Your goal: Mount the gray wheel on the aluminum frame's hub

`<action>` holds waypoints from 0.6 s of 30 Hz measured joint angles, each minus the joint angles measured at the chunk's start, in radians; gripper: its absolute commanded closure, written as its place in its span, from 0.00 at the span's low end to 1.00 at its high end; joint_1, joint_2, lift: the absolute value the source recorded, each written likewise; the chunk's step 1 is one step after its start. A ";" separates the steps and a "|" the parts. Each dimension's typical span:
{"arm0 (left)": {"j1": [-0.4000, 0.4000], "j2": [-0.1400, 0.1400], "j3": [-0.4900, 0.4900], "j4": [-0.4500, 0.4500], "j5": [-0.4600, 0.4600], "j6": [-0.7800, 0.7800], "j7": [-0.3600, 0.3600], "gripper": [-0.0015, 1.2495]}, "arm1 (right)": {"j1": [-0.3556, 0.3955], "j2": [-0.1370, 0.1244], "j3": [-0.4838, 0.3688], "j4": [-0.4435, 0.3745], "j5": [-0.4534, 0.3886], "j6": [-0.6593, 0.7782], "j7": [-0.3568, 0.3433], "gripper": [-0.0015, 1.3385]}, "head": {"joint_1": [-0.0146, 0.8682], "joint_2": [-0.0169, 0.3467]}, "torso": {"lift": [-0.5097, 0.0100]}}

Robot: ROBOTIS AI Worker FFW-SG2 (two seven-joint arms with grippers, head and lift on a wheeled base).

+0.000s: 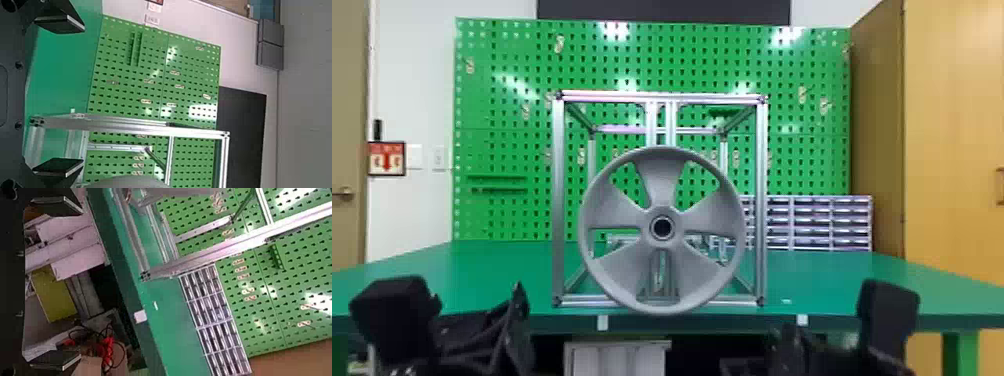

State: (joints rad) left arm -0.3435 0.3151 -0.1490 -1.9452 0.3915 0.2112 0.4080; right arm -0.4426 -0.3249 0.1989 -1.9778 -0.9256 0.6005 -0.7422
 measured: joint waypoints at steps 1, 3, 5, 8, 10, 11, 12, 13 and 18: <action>0.016 0.000 0.006 -0.001 -0.004 -0.010 0.000 0.08 | 0.020 0.009 -0.002 -0.005 0.039 -0.010 0.011 0.03 | 0.01 0.06 | 0.02; 0.040 -0.001 0.016 -0.002 -0.008 -0.026 0.000 0.08 | 0.051 0.023 -0.003 -0.010 0.096 -0.035 0.028 0.05 | 0.01 0.06 | 0.02; 0.065 -0.001 0.028 -0.003 -0.015 -0.042 0.000 0.08 | 0.086 0.042 -0.003 -0.012 0.160 -0.072 0.044 0.06 | 0.01 0.06 | 0.02; 0.100 -0.003 0.045 -0.003 -0.025 -0.057 0.000 0.08 | 0.136 0.068 -0.009 -0.011 0.230 -0.121 0.058 0.06 | 0.01 0.06 | 0.02; 0.120 -0.005 0.054 -0.003 -0.030 -0.065 0.000 0.08 | 0.164 0.084 -0.016 -0.007 0.270 -0.142 0.070 0.06 | 0.01 0.06 | 0.02; 0.133 -0.007 0.059 -0.001 -0.033 -0.070 -0.001 0.08 | 0.183 0.094 -0.020 -0.002 0.300 -0.154 0.085 0.06 | 0.01 0.06 | 0.02; 0.143 -0.008 0.062 0.001 -0.035 -0.074 -0.002 0.08 | 0.196 0.101 -0.023 0.002 0.325 -0.164 0.098 0.06 | 0.01 0.06 | 0.02; 0.154 -0.010 0.066 0.005 -0.038 -0.079 -0.007 0.08 | 0.214 0.111 -0.027 0.008 0.360 -0.178 0.116 0.06 | 0.01 0.06 | 0.02; 0.203 -0.020 0.081 0.034 -0.054 -0.105 -0.046 0.08 | 0.277 0.144 -0.034 0.042 0.471 -0.238 0.172 0.06 | 0.01 0.06 | 0.02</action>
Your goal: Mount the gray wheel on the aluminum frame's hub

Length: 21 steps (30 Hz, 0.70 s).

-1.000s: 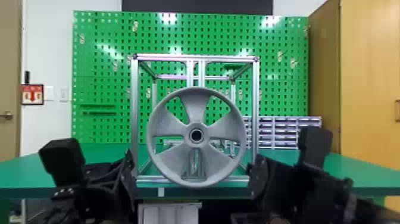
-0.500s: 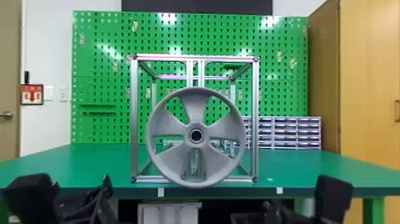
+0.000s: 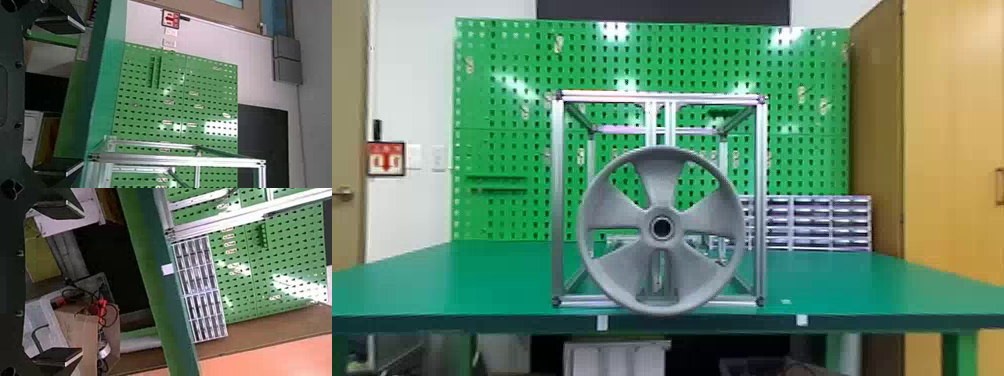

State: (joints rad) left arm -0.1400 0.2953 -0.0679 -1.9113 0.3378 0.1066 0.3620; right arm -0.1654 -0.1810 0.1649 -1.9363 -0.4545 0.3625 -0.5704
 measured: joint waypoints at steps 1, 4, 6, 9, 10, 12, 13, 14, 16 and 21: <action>0.008 -0.003 0.002 0.007 -0.003 -0.003 -0.008 0.08 | 0.010 0.005 0.000 0.007 0.016 -0.011 0.010 0.06 | 0.01 0.06 | 0.02; 0.033 -0.009 0.005 0.031 -0.018 -0.020 -0.024 0.09 | 0.043 0.020 0.005 0.036 0.064 -0.070 0.036 0.06 | 0.01 0.06 | 0.02; 0.049 -0.011 0.004 0.052 -0.026 -0.044 -0.027 0.09 | 0.066 0.030 0.013 0.065 0.092 -0.131 0.047 0.06 | 0.01 0.06 | 0.02; 0.072 -0.013 0.000 0.079 -0.039 -0.080 -0.035 0.09 | 0.094 0.044 0.029 0.112 0.133 -0.225 0.061 0.06 | 0.01 0.06 | 0.02; 0.078 -0.013 -0.002 0.087 -0.045 -0.089 -0.042 0.09 | 0.101 0.048 0.034 0.126 0.144 -0.250 0.063 0.06 | 0.01 0.06 | 0.02; 0.090 -0.013 -0.008 0.106 -0.060 -0.107 -0.063 0.09 | 0.116 0.057 0.044 0.155 0.174 -0.298 0.067 0.06 | 0.01 0.06 | 0.02; 0.095 -0.013 -0.012 0.116 -0.068 -0.115 -0.073 0.09 | 0.122 0.061 0.047 0.168 0.187 -0.319 0.068 0.06 | 0.01 0.06 | 0.02; 0.100 -0.013 -0.018 0.130 -0.078 -0.128 -0.083 0.09 | 0.130 0.067 0.051 0.186 0.203 -0.351 0.069 0.06 | 0.01 0.06 | 0.02; 0.107 -0.013 -0.028 0.152 -0.092 -0.148 -0.092 0.09 | 0.143 0.076 0.055 0.213 0.220 -0.400 0.071 0.06 | 0.01 0.06 | 0.02; 0.126 -0.020 -0.050 0.200 -0.120 -0.186 -0.109 0.09 | 0.174 0.107 0.059 0.273 0.253 -0.484 0.075 0.06 | 0.01 0.06 | 0.02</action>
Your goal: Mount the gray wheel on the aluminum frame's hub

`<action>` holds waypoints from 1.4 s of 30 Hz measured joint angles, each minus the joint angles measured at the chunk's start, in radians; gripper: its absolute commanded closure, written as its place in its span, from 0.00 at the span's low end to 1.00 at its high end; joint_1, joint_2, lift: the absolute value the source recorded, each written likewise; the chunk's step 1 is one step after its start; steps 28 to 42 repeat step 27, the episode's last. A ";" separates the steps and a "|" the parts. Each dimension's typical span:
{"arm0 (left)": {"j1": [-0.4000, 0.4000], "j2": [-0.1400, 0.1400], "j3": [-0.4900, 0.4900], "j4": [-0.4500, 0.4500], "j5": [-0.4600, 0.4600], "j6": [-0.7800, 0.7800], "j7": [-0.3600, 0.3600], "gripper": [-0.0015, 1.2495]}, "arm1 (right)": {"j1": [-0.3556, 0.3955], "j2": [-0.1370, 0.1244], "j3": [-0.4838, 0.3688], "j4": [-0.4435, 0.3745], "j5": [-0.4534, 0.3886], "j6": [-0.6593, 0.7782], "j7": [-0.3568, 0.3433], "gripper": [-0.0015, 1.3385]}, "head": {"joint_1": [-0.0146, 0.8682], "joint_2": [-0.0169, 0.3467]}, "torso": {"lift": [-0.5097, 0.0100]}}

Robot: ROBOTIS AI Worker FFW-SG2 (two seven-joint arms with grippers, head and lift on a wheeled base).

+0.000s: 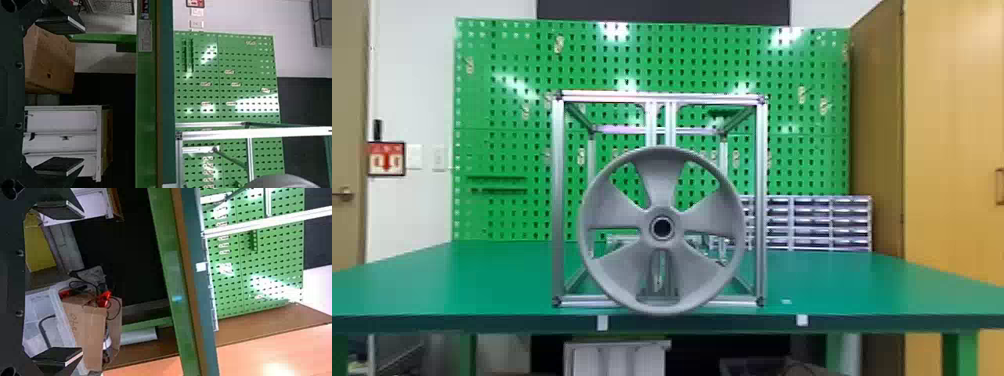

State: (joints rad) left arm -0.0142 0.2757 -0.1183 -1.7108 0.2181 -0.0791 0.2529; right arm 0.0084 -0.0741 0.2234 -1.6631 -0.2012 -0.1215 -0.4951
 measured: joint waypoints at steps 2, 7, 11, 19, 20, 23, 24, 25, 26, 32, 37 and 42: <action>0.006 -0.005 -0.001 0.013 -0.011 -0.009 -0.007 0.09 | 0.007 0.009 0.002 0.017 0.009 -0.010 0.002 0.06 | 0.01 0.06 | 0.02; 0.011 -0.015 0.001 0.058 -0.023 -0.052 -0.044 0.09 | 0.020 0.017 0.010 0.053 0.025 -0.040 0.003 0.06 | 0.01 0.06 | 0.02; 0.011 -0.023 0.004 0.096 -0.021 -0.091 -0.069 0.09 | 0.023 0.016 0.015 0.079 0.044 -0.071 0.004 0.06 | 0.01 0.06 | 0.02; 0.010 -0.042 0.011 0.138 -0.030 -0.132 -0.097 0.09 | 0.024 0.016 0.014 0.093 0.065 -0.078 0.004 0.07 | 0.01 0.06 | 0.02; 0.010 -0.043 0.012 0.139 -0.031 -0.132 -0.098 0.09 | 0.024 0.017 0.014 0.093 0.065 -0.078 0.004 0.07 | 0.01 0.06 | 0.02; 0.008 -0.044 0.018 0.140 -0.032 -0.132 -0.102 0.09 | 0.023 0.017 0.014 0.094 0.065 -0.078 0.004 0.07 | 0.01 0.06 | 0.02; 0.008 -0.044 0.020 0.140 -0.032 -0.132 -0.103 0.09 | 0.022 0.018 0.014 0.094 0.065 -0.078 0.004 0.07 | 0.01 0.06 | 0.02; 0.008 -0.044 0.021 0.140 -0.032 -0.133 -0.104 0.09 | 0.021 0.018 0.015 0.094 0.065 -0.078 0.004 0.07 | 0.01 0.06 | 0.02; 0.008 -0.044 0.022 0.140 -0.033 -0.133 -0.104 0.09 | 0.020 0.019 0.015 0.095 0.064 -0.078 0.004 0.07 | 0.01 0.06 | 0.02; 0.008 -0.044 0.023 0.140 -0.033 -0.133 -0.104 0.09 | 0.019 0.019 0.015 0.095 0.064 -0.078 0.004 0.07 | 0.01 0.06 | 0.02; 0.008 -0.044 0.023 0.140 -0.033 -0.133 -0.104 0.09 | 0.019 0.019 0.015 0.095 0.064 -0.078 0.004 0.07 | 0.01 0.06 | 0.02; 0.008 -0.044 0.023 0.140 -0.033 -0.133 -0.104 0.09 | 0.019 0.019 0.015 0.095 0.064 -0.078 0.004 0.07 | 0.01 0.06 | 0.02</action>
